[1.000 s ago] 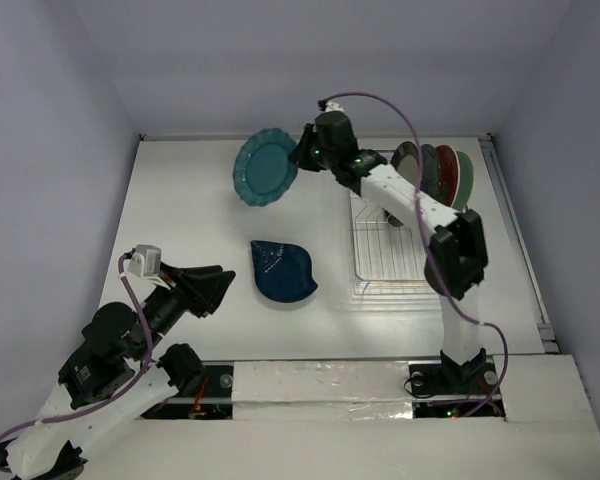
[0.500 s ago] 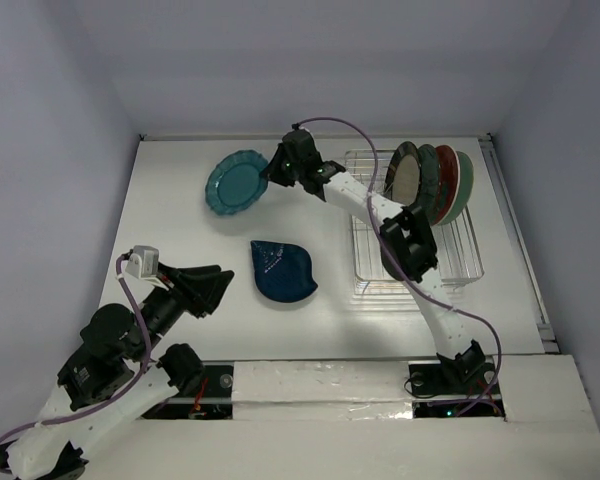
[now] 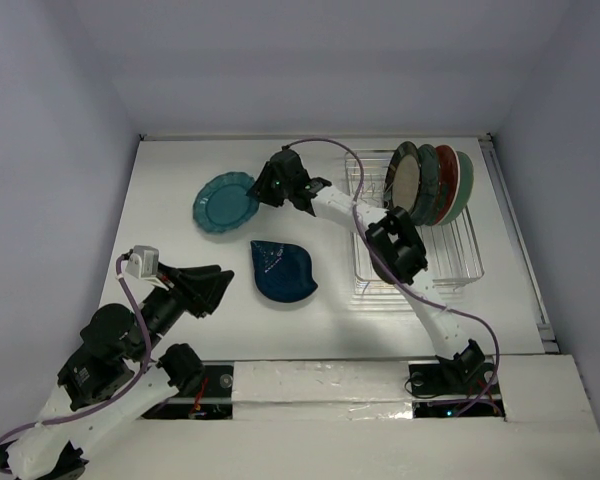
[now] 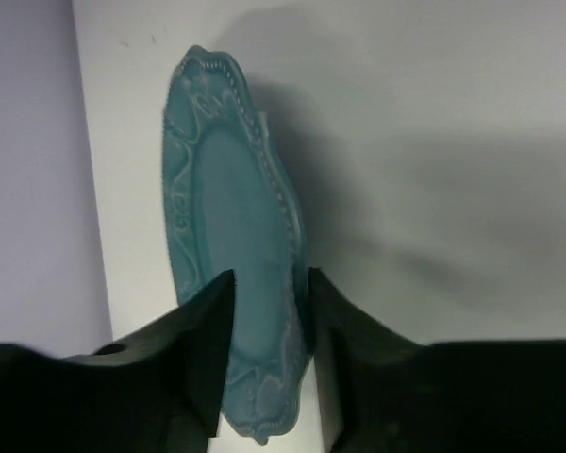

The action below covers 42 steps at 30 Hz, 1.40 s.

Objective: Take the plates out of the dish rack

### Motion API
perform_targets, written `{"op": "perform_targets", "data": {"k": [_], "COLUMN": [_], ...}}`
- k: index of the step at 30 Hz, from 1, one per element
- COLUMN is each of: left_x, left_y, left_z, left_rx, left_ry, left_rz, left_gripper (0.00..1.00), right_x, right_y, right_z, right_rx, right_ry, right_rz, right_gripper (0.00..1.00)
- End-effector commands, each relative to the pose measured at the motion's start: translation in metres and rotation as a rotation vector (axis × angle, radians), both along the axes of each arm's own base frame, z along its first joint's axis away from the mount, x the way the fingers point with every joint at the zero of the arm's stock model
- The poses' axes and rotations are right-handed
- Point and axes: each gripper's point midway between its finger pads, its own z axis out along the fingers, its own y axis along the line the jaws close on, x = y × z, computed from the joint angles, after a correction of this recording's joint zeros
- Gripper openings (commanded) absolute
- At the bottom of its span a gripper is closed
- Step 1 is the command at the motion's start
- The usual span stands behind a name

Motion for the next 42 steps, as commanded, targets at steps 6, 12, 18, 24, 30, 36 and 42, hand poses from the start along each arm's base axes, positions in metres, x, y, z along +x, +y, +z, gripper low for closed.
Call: {"op": "perform_targets", "data": {"k": [6, 12, 18, 24, 30, 36, 42], "left_x": [0.002, 0.004, 0.003, 0.003, 0.002, 0.003, 0.002], "left_y": [-0.001, -0.003, -0.001, 0.001, 0.002, 0.000, 0.002], "left_z": [0.011, 0.010, 0.012, 0.013, 0.014, 0.012, 0.014], "left_rx": [-0.021, -0.011, -0.021, -0.022, -0.030, -0.022, -0.032], "left_ry": [-0.041, -0.037, -0.044, -0.052, -0.053, -0.046, -0.055], "left_rz": [0.002, 0.002, 0.003, 0.012, 0.012, 0.012, 0.012], "left_gripper": [0.41, 0.41, 0.41, 0.41, 0.41, 0.41, 0.41], "right_x": [-0.017, -0.032, -0.052, -0.069, -0.071, -0.082, -0.110], "right_y": [0.001, -0.018, -0.042, -0.065, -0.076, -0.071, -0.061], "right_z": [0.046, 0.059, 0.059, 0.028, 0.006, -0.018, -0.045], "right_rx": [0.052, -0.026, -0.089, -0.168, -0.246, -0.310, -0.343], "right_ry": [-0.087, -0.163, -0.201, -0.172, -0.146, -0.113, -0.077], "right_rz": [0.058, 0.107, 0.124, 0.130, 0.128, 0.164, 0.233], "right_gripper": [0.78, 0.90, 0.89, 0.16, 0.00, 0.00, 0.00]}}
